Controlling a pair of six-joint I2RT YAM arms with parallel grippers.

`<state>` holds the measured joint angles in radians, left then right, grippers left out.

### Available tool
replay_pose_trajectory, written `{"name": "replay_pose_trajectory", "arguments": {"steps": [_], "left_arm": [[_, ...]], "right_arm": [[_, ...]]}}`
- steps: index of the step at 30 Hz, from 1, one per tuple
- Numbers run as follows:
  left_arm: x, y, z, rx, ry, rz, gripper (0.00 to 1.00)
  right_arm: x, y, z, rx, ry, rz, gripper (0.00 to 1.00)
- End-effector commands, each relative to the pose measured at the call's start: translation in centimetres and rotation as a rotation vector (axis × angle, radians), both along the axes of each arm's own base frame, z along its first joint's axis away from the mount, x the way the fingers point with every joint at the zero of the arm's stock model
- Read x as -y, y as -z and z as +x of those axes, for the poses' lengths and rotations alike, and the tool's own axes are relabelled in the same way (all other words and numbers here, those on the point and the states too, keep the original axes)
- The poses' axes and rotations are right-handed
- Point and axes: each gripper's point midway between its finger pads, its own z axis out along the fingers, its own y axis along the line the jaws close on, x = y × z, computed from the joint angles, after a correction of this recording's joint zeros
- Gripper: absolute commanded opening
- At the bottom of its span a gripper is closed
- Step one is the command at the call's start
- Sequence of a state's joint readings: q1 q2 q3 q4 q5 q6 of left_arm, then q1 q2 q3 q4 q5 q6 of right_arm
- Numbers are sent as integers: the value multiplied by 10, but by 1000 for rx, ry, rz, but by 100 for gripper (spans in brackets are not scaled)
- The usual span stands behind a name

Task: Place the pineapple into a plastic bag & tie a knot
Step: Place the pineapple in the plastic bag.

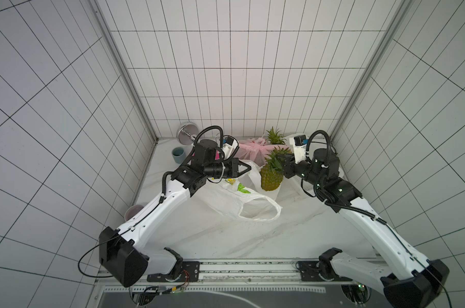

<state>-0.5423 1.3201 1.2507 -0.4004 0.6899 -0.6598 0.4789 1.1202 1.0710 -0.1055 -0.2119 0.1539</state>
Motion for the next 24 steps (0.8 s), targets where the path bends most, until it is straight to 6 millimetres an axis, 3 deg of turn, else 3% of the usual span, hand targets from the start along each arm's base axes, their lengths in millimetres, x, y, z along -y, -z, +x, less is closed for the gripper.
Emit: {"name": "replay_pose_trajectory", "arguments": {"steps": [1,7,12,20,24], "left_arm": [[-2,4,-9,-22,7,-5,0],[-3,11,-14,-36,8,-34,0],[-4,21,-8,-29,-15,-23,0],[-7,71,21,-157,-52,-2,0],[-4,77,28,-167,-63,-4,0]], "right_arm": [[-13,-87,7,208,-19,135,0],[-38,-73,31,169,-59,152,0],[-42,-73,36,168,-66,158,0],[16,-146,23,292,81,191,0],[30,-170,4,338,75,205,0]]}}
